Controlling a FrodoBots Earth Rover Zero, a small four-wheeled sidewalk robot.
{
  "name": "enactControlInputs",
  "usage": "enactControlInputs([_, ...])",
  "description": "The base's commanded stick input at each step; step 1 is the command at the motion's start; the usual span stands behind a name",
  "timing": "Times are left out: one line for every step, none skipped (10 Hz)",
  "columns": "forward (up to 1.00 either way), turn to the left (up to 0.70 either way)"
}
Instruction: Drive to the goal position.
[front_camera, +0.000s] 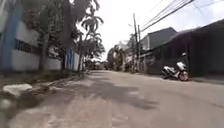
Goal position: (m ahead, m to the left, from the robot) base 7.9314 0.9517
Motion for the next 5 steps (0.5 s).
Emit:
enactControlInputs([0.85, -0.29])
enactControlInputs([0.85, -0.15])
enactControlInputs([0.85, -0.02])
enactControlInputs([0.85, 0.0])
enactControlInputs([0.85, 0.0])
